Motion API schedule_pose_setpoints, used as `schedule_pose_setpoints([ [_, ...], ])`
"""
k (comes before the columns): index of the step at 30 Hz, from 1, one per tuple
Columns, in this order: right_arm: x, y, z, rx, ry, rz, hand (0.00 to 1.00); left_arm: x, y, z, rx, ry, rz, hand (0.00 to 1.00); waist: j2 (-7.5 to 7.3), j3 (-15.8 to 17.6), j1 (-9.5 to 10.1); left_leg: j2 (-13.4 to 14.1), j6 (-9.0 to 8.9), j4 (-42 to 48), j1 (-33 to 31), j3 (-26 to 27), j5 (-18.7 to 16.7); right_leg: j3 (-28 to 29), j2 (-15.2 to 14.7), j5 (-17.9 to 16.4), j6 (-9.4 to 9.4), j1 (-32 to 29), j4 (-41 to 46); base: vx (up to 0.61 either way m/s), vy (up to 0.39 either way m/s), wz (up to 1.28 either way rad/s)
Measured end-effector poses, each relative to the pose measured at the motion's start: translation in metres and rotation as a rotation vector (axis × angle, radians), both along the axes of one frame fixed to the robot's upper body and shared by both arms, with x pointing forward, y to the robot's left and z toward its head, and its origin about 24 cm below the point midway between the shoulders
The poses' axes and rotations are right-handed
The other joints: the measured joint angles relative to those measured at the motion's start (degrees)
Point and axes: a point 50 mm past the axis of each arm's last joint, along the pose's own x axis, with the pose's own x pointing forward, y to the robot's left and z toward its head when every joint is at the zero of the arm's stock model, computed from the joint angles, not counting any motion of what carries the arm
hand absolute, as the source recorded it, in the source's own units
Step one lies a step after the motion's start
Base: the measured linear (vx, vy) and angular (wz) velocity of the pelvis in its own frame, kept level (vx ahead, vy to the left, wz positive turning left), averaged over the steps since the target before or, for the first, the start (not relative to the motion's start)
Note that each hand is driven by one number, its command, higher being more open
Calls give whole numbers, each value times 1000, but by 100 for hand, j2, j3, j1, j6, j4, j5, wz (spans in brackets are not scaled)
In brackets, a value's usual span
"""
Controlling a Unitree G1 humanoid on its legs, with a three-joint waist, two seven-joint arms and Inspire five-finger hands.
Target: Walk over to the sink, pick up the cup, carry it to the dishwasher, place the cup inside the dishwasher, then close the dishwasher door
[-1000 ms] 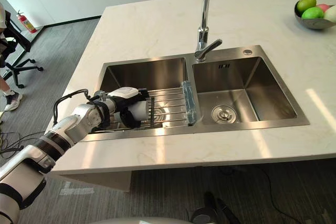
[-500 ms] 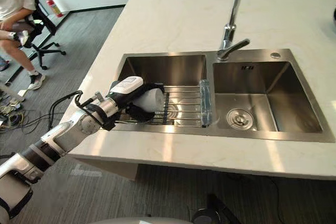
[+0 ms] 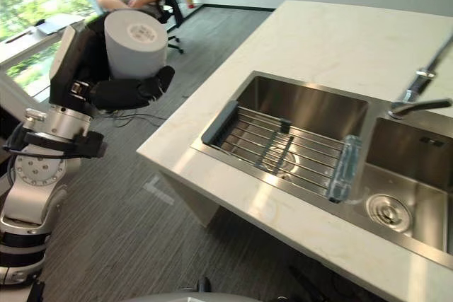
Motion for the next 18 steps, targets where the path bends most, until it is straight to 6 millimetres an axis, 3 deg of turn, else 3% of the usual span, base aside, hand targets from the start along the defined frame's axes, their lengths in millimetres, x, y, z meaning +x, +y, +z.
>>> schedule_pose_setpoints([
  [1, -5, 1, 0, -5, 3, -18, 100, 0, 0, -5, 6, 15, 9, 0, -46, 31, 18, 101, 307, 69, 9, 618, -110, -337, -39, -6, 0, 166, 68, -73, 116, 157],
  [6, -7, -5, 3, -43, -2, 10, 100, -1, 0, -5, 46, -8, 20, 0, -98, 72, 34, 209, 299, 362, -62, 2286, -144, -1362, -420, -205, 24, 537, 544, -35, 135, 136],
  [9, 0, -3, 3, -47, -18, 55, 100, -3, -1, 0, 32, -48, 0, 0, -175, 132, -2, 151, 312, 382, -59, 3040, -187, -1805, -476, -298, 32, 781, 383, -5, 155, 125],
  [15, 20, 8, 2, -39, -44, 146, 100, -7, 3, 2, -11, -59, -4, 0, -231, 206, 293, -427, 464, -56, -74, 2782, 14, -1978, -654, -321, 132, 922, 434, -25, 108, 57],
  [18, 28, 12, 2, -48, -62, 162, 100, -13, 9, 3, -70, -77, 13, 0, -295, 243, 304, -637, 573, -8, -239, 2354, -26, -2096, -820, -142, 150, 990, 760, 48, 67, 77],
])
